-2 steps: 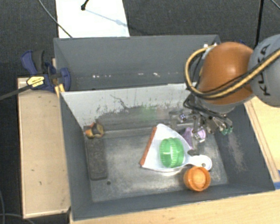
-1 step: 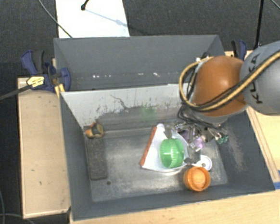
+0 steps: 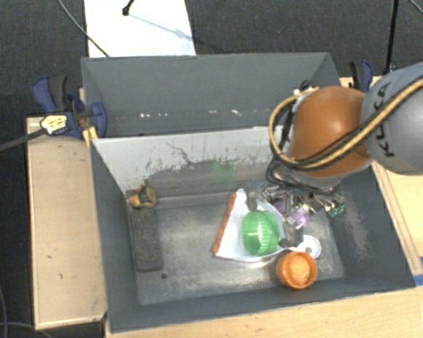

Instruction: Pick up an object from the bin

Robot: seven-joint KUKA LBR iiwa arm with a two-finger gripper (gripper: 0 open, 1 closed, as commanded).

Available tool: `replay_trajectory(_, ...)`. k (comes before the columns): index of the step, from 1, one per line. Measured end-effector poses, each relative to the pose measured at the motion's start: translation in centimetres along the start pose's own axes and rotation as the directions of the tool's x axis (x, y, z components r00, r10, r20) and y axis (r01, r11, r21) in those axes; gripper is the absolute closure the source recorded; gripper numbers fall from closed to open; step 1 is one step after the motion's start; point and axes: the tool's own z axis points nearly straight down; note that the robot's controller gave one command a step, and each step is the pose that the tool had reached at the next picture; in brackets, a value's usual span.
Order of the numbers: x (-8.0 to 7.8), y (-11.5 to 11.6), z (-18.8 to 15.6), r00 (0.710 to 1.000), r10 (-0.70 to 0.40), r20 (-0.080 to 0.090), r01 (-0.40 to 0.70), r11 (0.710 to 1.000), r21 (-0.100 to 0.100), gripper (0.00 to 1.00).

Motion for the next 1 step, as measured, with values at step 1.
replay_trajectory(1,-0.99,-0.37,5.34,0.959,-0.282,0.001,0.282,0.959,0.001,0.00)
